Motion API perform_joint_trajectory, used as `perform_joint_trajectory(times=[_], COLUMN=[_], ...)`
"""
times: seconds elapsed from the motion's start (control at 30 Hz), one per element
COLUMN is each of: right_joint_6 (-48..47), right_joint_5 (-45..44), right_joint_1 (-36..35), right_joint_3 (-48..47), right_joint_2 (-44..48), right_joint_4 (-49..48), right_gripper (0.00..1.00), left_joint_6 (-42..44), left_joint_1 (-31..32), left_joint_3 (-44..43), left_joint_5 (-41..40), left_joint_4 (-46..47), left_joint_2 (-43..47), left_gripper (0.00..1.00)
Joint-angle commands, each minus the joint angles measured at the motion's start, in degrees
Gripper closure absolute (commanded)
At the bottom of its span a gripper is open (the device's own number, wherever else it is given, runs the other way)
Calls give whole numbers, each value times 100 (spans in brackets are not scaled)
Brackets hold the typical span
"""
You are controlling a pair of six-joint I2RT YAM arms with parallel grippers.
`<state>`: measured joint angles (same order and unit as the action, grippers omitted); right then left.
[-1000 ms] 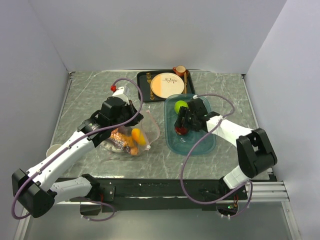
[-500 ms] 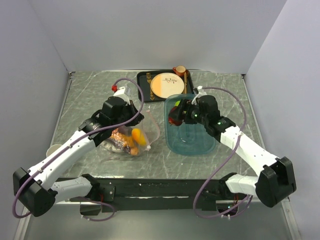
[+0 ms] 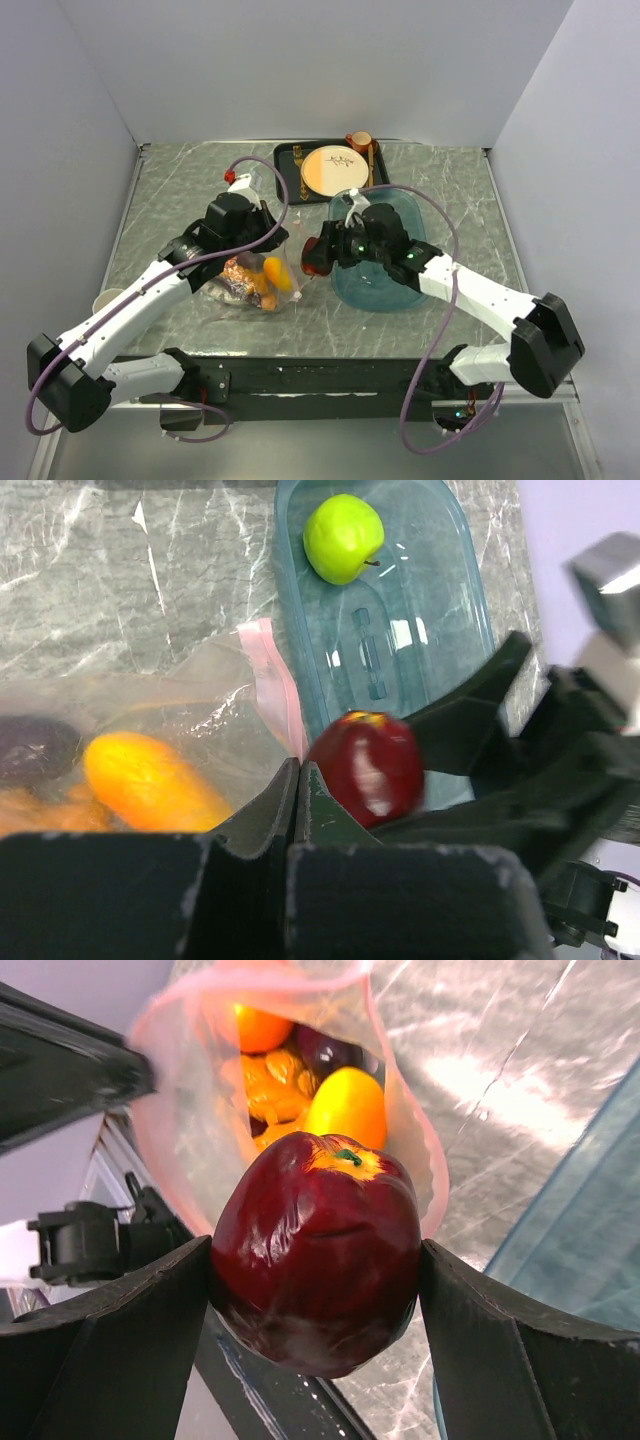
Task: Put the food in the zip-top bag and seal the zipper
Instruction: Place the fake fruit in the zipper food storage bag.
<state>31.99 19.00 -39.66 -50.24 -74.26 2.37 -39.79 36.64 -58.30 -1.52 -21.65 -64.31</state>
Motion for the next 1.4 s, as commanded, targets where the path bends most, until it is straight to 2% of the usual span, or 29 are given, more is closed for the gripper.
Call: perform_joint_trajectory(times=[0.0, 0.3, 0.53, 0.9, 1.37], right_joint_6=[-70, -26, 106, 334, 493], right_joint_5=[112, 209, -81, 139, 481], right_joint_1=[-121, -402, -446, -508, -587], right_joint_3=[-205, -610, -619, -838, -1032], right_joint_2=[-352, -1020, -1020, -1468, -1855], right_joint_4=[-483, -712, -974, -1371, -1749], right_gripper=[49, 47, 43, 39, 27], left_joint_6=[-38, -46, -29, -81, -81], left_joint_1=[27, 27, 27, 27, 27], left_joint_3=[30, 82, 91, 38, -6], left_joint_5=[64, -41, -77, -59, -147], left_joint_4=[249, 179, 135, 170, 126], left_joint_2=[200, 314, 376, 498, 578], left_gripper=[99, 99, 99, 99, 99])
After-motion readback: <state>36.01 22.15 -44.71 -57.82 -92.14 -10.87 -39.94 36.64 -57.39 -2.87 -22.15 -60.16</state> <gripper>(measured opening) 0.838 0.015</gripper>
